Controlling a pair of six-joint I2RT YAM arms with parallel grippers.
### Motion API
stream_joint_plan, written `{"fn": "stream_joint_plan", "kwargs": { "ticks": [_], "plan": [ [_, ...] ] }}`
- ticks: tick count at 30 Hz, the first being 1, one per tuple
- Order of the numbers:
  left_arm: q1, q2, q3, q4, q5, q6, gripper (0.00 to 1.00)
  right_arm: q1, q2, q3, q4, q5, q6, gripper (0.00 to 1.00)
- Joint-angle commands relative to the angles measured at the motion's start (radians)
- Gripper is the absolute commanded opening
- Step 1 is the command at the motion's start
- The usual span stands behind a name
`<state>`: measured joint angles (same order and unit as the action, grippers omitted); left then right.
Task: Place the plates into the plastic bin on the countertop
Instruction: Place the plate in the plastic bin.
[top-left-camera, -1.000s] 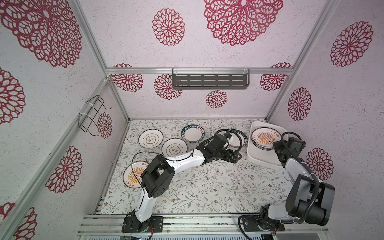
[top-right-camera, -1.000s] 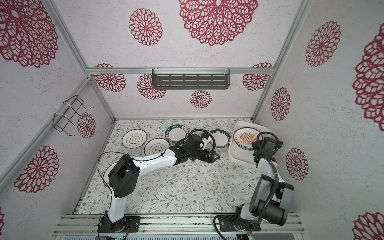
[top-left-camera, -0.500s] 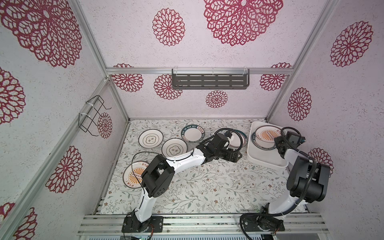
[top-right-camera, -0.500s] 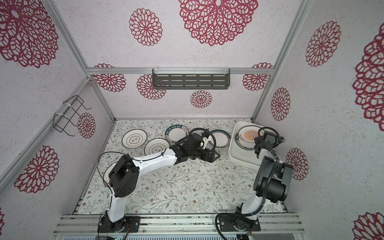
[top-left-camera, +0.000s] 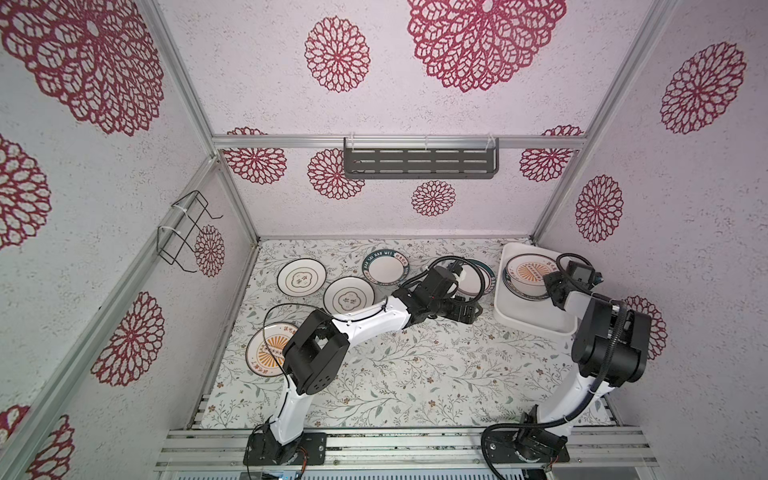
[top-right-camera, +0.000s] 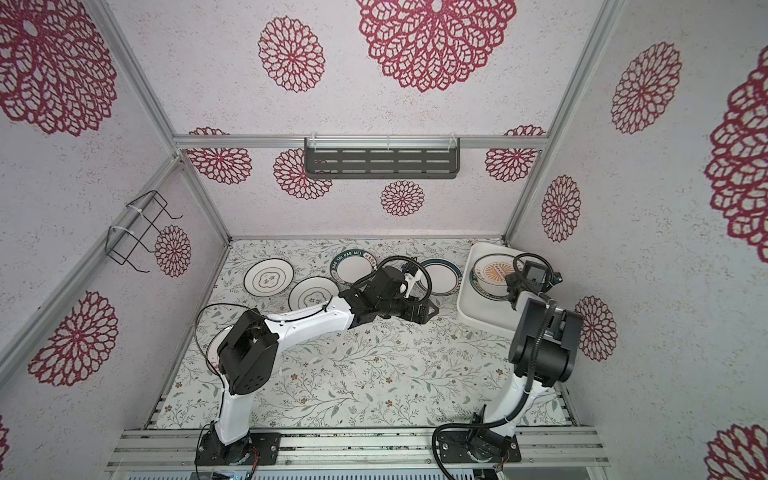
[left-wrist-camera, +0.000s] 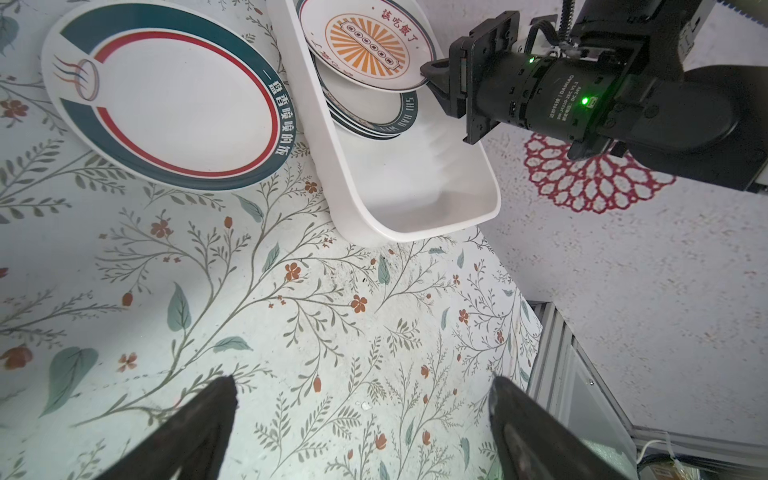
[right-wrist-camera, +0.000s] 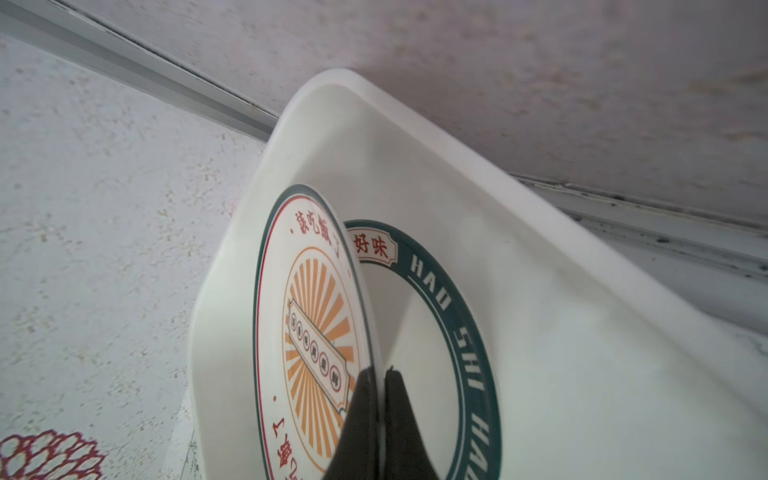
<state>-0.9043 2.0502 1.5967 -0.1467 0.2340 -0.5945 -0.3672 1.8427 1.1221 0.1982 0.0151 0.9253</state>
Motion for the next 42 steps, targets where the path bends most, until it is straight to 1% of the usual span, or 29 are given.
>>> {"fn": "stream_joint_plan", "kwargs": {
  "ticks": [1,2,4,5,6,9,11,12,16,21,24,27,30,33,35,37,39,42],
  "plan": [
    [0.005,-0.026,-0.021,-0.007,-0.026,0.009,0.97,0.014,-0.012,0.051,-0.036,0.009,-0.036,0.23],
    [0.005,-0.028,-0.025,-0.012,-0.033,0.009,0.97,0.015,-0.013,0.058,-0.057,0.014,-0.041,0.26],
    [0.005,-0.034,-0.038,-0.013,-0.043,0.008,0.97,0.017,-0.013,0.07,-0.093,0.021,-0.045,0.3],
    [0.006,-0.042,-0.045,-0.012,-0.049,0.007,0.97,0.017,-0.015,0.074,-0.11,0.027,-0.046,0.35],
    [0.005,-0.047,-0.051,-0.01,-0.055,0.007,0.97,0.017,-0.018,0.078,-0.125,0.032,-0.045,0.37],
    [0.005,-0.072,-0.08,-0.001,-0.069,0.001,0.97,0.017,-0.024,0.082,-0.158,0.039,-0.045,0.38],
    [0.005,-0.095,-0.103,0.004,-0.08,-0.004,0.97,0.017,-0.029,0.082,-0.17,0.041,-0.044,0.42],
    [0.005,-0.121,-0.114,0.008,-0.084,-0.005,0.97,0.017,-0.034,0.083,-0.173,0.043,-0.042,0.43],
    [0.002,-0.174,-0.17,0.023,-0.115,-0.013,0.97,0.025,-0.088,0.061,-0.166,0.047,-0.053,0.5],
    [0.001,-0.26,-0.258,0.044,-0.163,-0.021,0.97,0.053,-0.177,0.05,-0.18,0.059,-0.11,0.6],
    [-0.001,-0.318,-0.321,0.053,-0.192,-0.028,0.97,0.077,-0.204,0.036,-0.147,0.026,-0.147,0.66],
    [-0.001,-0.375,-0.382,0.059,-0.222,-0.037,0.97,0.086,-0.182,0.043,-0.117,-0.041,-0.161,0.67],
    [-0.002,-0.436,-0.437,0.052,-0.261,-0.042,0.97,0.102,-0.154,0.06,-0.108,-0.078,-0.155,0.69],
    [-0.002,-0.504,-0.495,0.04,-0.317,-0.05,0.97,0.146,-0.162,0.057,-0.079,-0.082,-0.179,0.76],
    [-0.003,-0.558,-0.54,0.027,-0.358,-0.059,0.97,0.193,-0.176,0.061,-0.075,-0.092,-0.2,0.84],
    [-0.002,-0.613,-0.585,0.017,-0.4,-0.066,0.97,0.253,-0.187,0.063,-0.076,-0.109,-0.223,0.89],
    [0.0,-0.67,-0.634,0.0,-0.443,-0.081,0.97,0.319,-0.202,0.061,-0.102,-0.097,-0.221,0.92],
    [0.016,-0.76,-0.699,-0.045,-0.505,-0.11,0.97,0.415,-0.225,0.019,-0.074,-0.094,-0.171,0.92]
  ]
}}
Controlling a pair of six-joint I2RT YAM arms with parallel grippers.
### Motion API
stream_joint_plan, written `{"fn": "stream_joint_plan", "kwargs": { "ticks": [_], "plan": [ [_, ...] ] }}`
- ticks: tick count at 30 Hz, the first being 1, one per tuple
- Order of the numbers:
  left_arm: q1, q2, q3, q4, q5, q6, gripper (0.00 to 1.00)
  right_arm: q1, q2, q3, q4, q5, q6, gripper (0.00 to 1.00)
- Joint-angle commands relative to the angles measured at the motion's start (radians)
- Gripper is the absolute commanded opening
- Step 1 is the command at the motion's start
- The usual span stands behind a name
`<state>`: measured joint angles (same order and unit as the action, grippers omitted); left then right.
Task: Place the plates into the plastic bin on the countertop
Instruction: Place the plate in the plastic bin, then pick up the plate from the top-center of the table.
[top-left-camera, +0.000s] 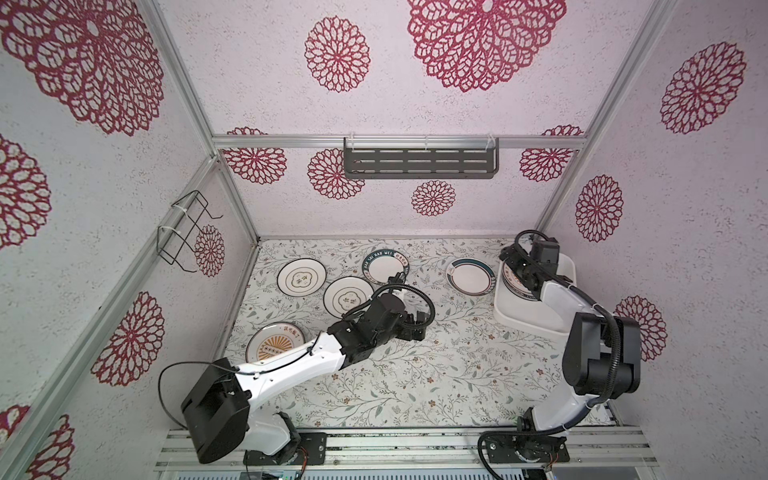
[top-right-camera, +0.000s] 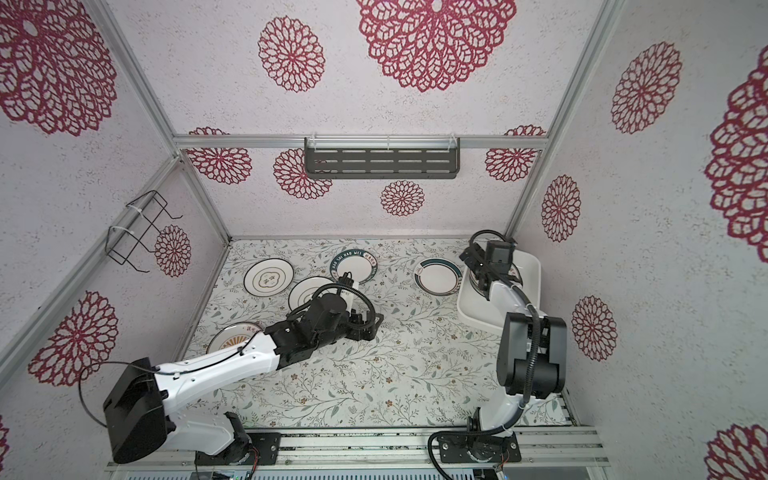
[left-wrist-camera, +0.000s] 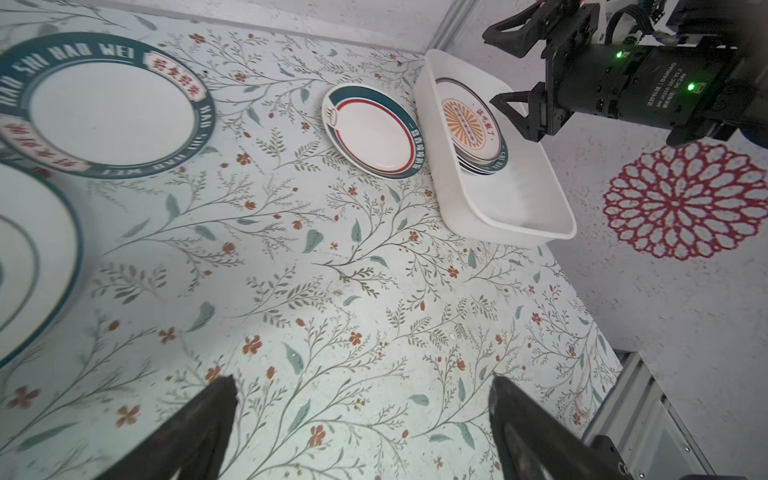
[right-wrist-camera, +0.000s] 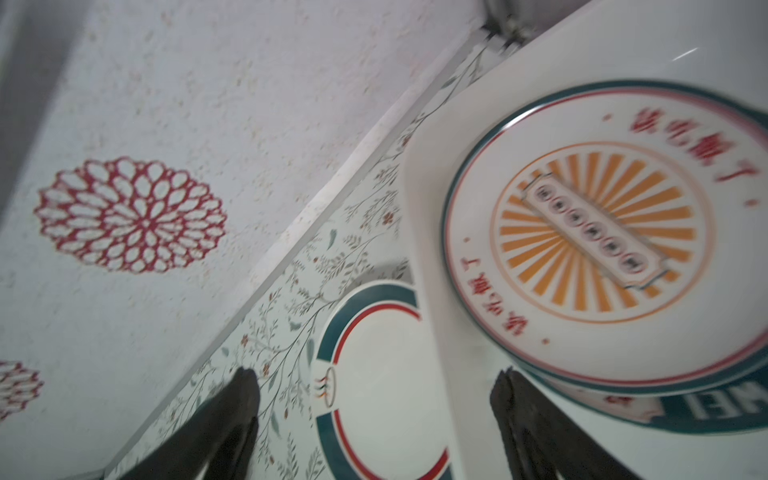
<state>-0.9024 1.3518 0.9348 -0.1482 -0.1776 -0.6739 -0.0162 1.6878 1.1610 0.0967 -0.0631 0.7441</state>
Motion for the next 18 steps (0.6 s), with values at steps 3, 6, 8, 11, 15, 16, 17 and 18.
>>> {"fn": "stream_joint_plan", "kwargs": {
  "ticks": [3,6,8,11,15,16,17,18],
  "plan": [
    [0.063,-0.14,-0.097,-0.098,-0.118,-0.071,0.97,0.167,-0.057,-0.043,0.073,-0.041,0.049,0.92],
    [0.148,-0.218,-0.156,-0.159,-0.116,-0.132,0.97,0.276,-0.021,-0.04,0.102,-0.054,0.079,0.92],
    [0.213,-0.27,-0.196,-0.179,-0.098,-0.166,0.97,0.346,0.01,-0.027,0.13,-0.066,0.087,0.92],
    [0.324,-0.352,-0.251,-0.192,-0.05,-0.195,0.97,0.434,0.069,-0.008,0.179,-0.09,0.106,0.91],
    [0.482,-0.389,-0.28,-0.208,0.028,-0.186,0.97,0.525,0.167,0.034,0.248,-0.121,0.126,0.9],
    [0.523,-0.38,-0.276,-0.215,0.053,-0.18,0.97,0.547,0.195,0.054,0.257,-0.131,0.132,0.89],
    [0.557,-0.369,-0.271,-0.219,0.073,-0.175,0.97,0.564,0.218,0.073,0.263,-0.138,0.133,0.88],
    [0.592,-0.353,-0.265,-0.225,0.087,-0.176,0.97,0.584,0.244,0.097,0.26,-0.139,0.134,0.87]
  ]
}}
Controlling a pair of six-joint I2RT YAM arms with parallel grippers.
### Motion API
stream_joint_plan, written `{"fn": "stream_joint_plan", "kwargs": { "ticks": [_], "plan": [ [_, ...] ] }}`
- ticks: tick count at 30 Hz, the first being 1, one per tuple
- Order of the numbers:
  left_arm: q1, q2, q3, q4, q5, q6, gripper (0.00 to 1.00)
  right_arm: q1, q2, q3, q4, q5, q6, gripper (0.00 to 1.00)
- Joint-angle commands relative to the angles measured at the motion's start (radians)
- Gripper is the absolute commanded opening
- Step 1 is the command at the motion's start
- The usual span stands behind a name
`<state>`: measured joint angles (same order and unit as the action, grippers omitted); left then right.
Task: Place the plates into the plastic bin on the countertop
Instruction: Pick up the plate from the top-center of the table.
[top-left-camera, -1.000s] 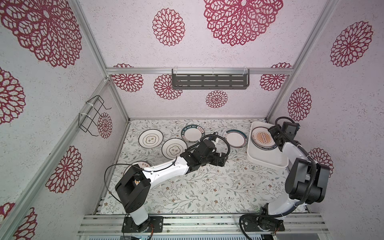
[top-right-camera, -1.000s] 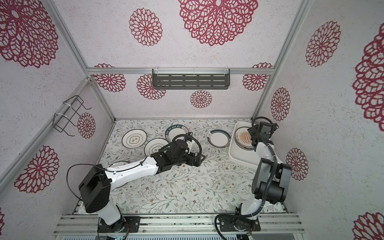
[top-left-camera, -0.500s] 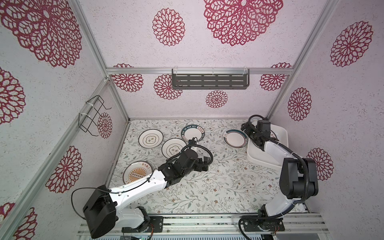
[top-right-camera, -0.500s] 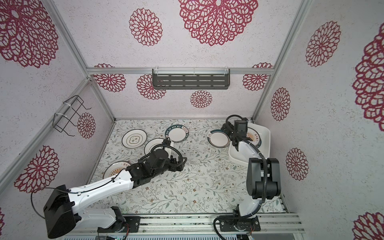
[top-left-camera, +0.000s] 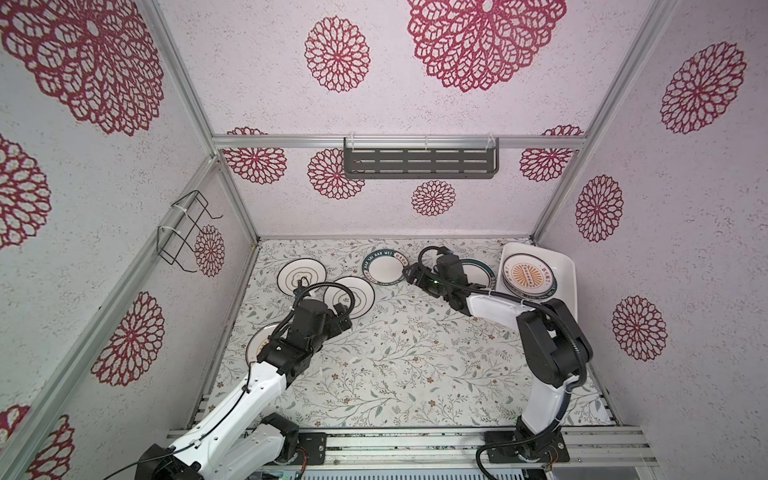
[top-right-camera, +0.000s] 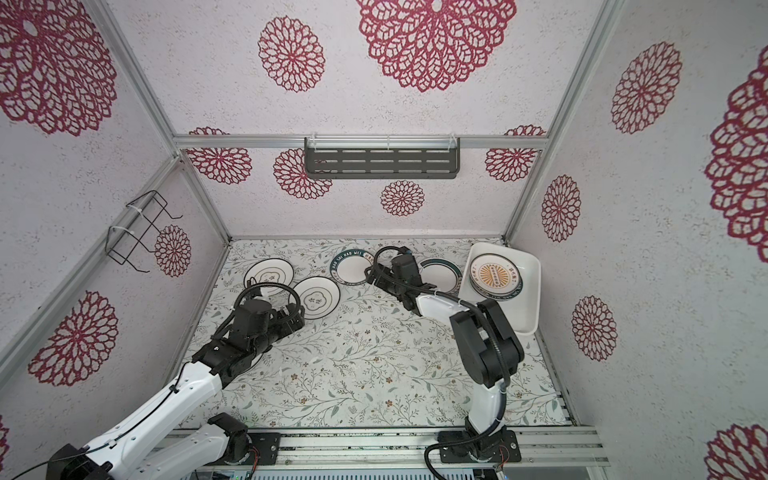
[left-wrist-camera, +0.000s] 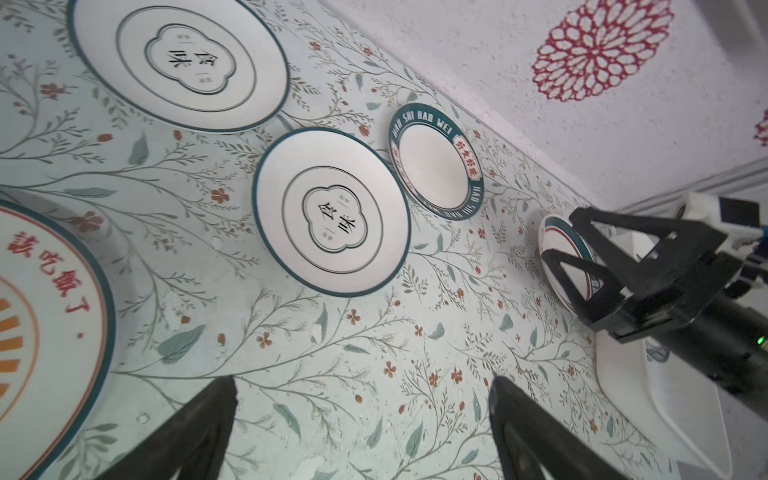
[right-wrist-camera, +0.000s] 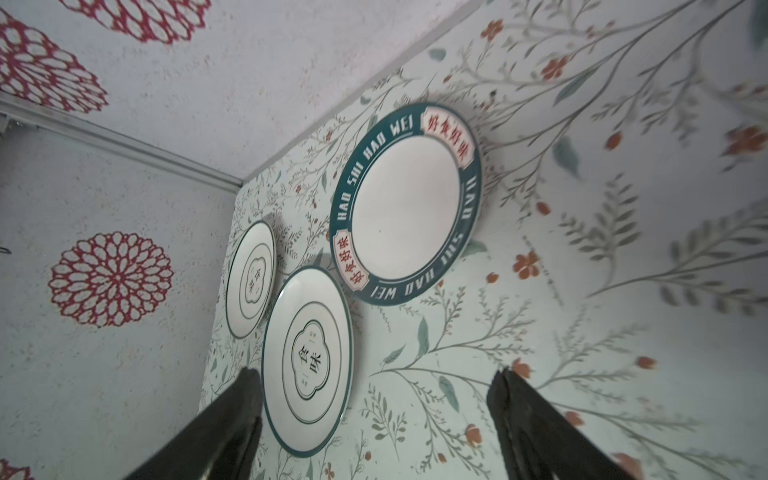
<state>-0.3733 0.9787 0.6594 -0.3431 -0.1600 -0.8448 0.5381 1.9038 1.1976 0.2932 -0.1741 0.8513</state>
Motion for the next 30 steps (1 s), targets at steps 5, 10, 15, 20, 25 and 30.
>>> {"fn": "stream_joint_plan", "kwargs": {
  "ticks": [5,10,15,20,25,30],
  "plan": [
    [0.198,0.119,0.024,0.033,0.19,0.005,0.97,0.109,0.131,0.175,-0.022,-0.005,0.02,0.84],
    [0.288,0.251,0.056,0.097,0.217,0.053,0.97,0.15,0.195,0.24,-0.048,0.034,0.006,0.83],
    [0.338,0.408,0.115,0.155,0.281,0.088,0.97,0.172,0.261,0.289,-0.059,0.035,0.011,0.78],
    [0.343,0.519,0.16,0.211,0.308,0.11,0.97,0.184,0.299,0.312,-0.077,0.041,0.005,0.73],
    [0.341,0.613,0.211,0.211,0.307,0.14,0.97,0.192,0.321,0.338,-0.143,0.063,-0.021,0.72],
    [0.34,0.667,0.219,0.273,0.366,0.152,0.99,0.195,0.347,0.363,-0.175,0.04,-0.031,0.66]
  ]
}}
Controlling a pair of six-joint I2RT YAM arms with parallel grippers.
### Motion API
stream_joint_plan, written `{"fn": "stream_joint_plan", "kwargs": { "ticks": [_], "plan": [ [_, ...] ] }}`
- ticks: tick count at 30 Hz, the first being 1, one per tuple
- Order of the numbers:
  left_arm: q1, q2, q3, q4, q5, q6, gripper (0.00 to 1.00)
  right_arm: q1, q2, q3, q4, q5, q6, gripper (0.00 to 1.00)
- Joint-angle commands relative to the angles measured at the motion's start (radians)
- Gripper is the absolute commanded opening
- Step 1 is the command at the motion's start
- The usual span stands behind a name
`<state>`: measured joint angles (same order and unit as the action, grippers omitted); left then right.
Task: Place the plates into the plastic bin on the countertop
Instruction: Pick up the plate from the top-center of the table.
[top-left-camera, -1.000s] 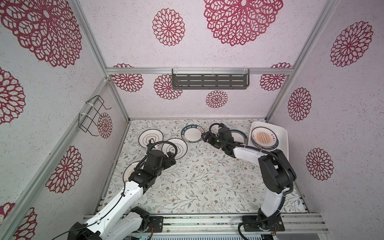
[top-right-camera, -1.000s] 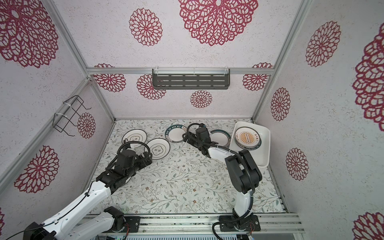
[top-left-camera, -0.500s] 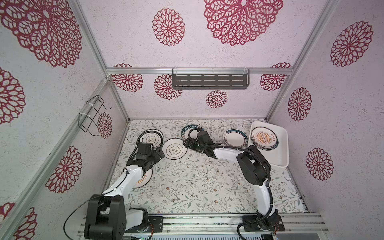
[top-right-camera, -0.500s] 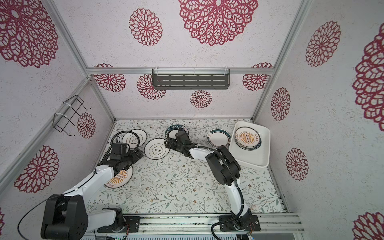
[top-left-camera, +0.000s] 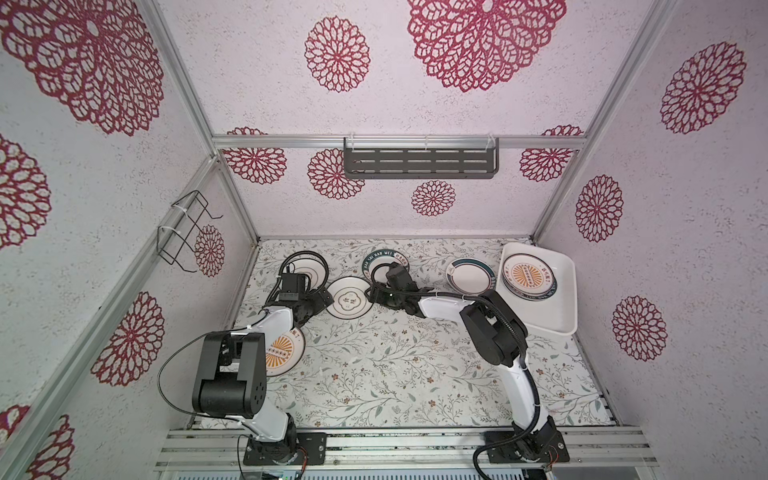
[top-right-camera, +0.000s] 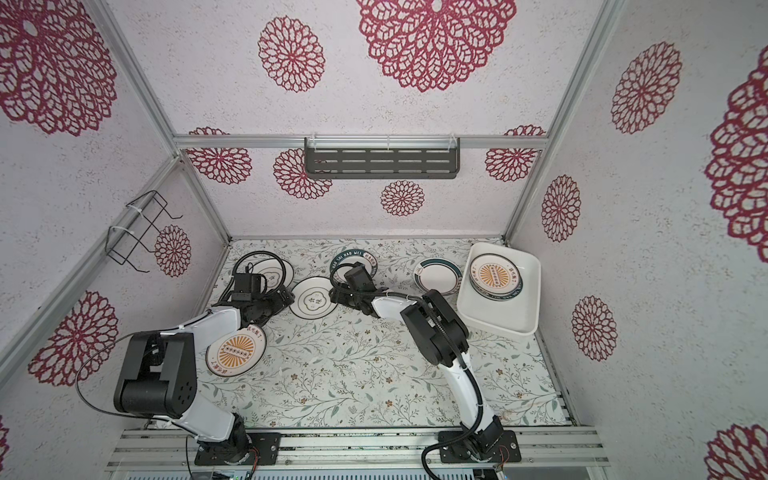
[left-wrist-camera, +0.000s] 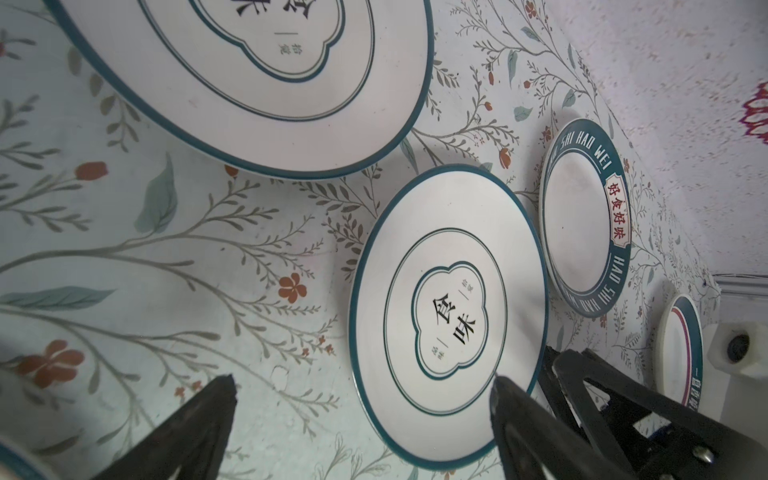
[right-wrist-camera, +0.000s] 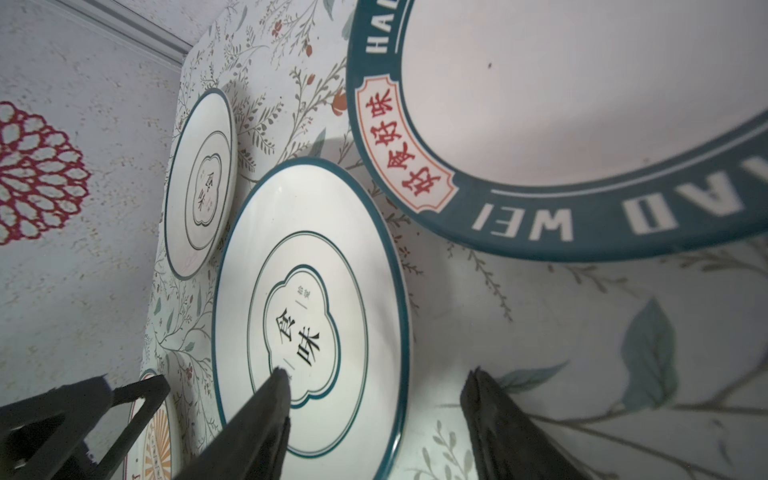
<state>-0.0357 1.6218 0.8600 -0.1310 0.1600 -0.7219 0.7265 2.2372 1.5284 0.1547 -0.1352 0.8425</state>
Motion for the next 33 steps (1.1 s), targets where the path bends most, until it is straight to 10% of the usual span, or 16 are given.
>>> {"fn": "stream_joint_plan", "kwargs": {
  "ticks": [1,18,23,33],
  "plan": [
    [0.001,0.037,0.023,0.072,0.059,0.032,0.99,0.008,0.02,0.04,-0.042,-0.005,-0.022,0.64],
    [-0.053,0.188,0.066,0.18,0.169,0.055,0.98,0.039,0.083,0.129,-0.188,0.025,-0.01,0.46],
    [-0.053,0.187,0.06,0.189,0.181,0.052,0.96,0.042,0.075,0.121,-0.198,0.037,0.006,0.17],
    [-0.055,0.054,0.024,0.119,0.133,0.059,0.98,0.041,-0.059,0.011,-0.188,0.104,-0.012,0.0]
  ]
}}
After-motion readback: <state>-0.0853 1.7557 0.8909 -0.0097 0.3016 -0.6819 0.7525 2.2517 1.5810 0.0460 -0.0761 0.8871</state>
